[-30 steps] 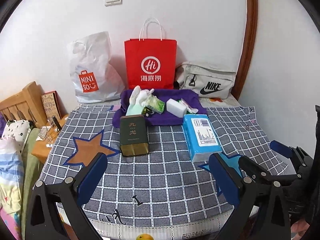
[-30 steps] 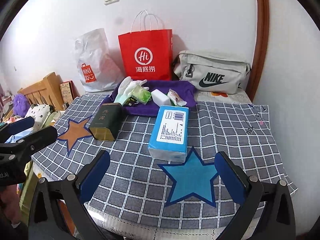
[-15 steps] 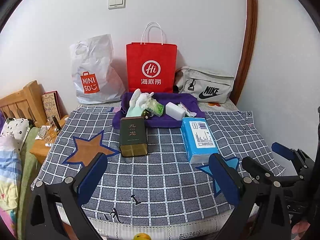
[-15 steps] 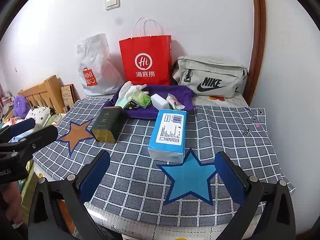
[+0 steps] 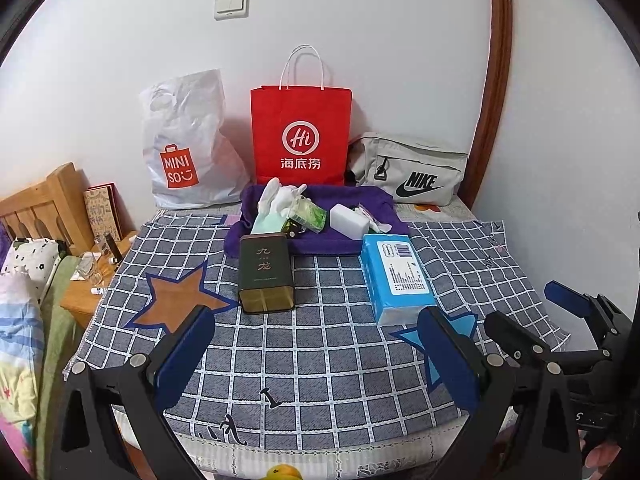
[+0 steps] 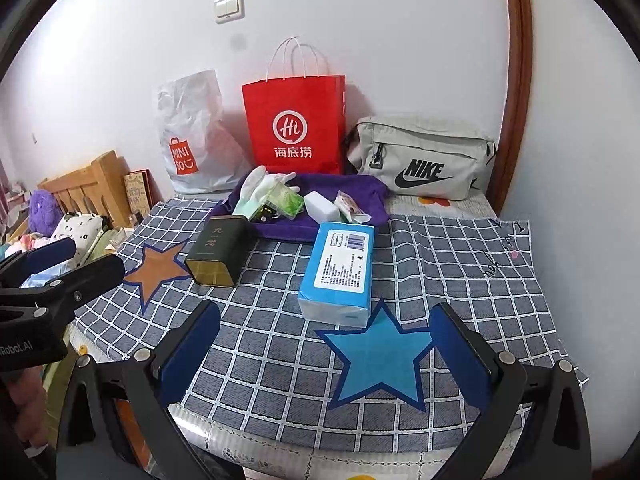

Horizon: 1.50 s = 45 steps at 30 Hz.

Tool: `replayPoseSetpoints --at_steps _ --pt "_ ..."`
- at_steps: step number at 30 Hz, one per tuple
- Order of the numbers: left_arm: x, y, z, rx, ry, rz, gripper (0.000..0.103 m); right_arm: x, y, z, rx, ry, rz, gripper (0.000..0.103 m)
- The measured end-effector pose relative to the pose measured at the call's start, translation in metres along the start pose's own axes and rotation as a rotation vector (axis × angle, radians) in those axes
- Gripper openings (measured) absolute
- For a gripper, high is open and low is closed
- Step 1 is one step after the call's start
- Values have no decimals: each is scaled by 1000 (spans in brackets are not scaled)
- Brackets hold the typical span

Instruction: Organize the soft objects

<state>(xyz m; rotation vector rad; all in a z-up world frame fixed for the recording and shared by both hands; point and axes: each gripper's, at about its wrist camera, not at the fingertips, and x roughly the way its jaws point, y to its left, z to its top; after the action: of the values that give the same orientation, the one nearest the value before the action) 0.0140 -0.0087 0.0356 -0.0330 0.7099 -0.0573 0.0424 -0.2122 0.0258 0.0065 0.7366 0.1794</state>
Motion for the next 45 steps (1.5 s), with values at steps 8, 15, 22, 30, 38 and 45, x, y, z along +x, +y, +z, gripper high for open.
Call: replayPoseSetpoints --at_steps 8,15,22,30,38,45 --pt "-1 -2 0 2 -1 -4 102 -2 -1 1 3 -3 3 103" --pt "-2 -5 0 7 -2 -9 102 -3 -2 1 4 -3 5 103" --pt "-2 -5 0 5 -2 -9 102 -3 -2 0 5 -4 6 103" --pt "-3 -4 0 5 -1 -9 102 -4 -2 1 3 -4 7 103" --pt "-3 -4 0 7 -2 -9 102 -4 -2 1 3 -5 10 103" --pt "-3 -4 0 6 -3 -10 102 -5 -2 1 3 -6 11 103"
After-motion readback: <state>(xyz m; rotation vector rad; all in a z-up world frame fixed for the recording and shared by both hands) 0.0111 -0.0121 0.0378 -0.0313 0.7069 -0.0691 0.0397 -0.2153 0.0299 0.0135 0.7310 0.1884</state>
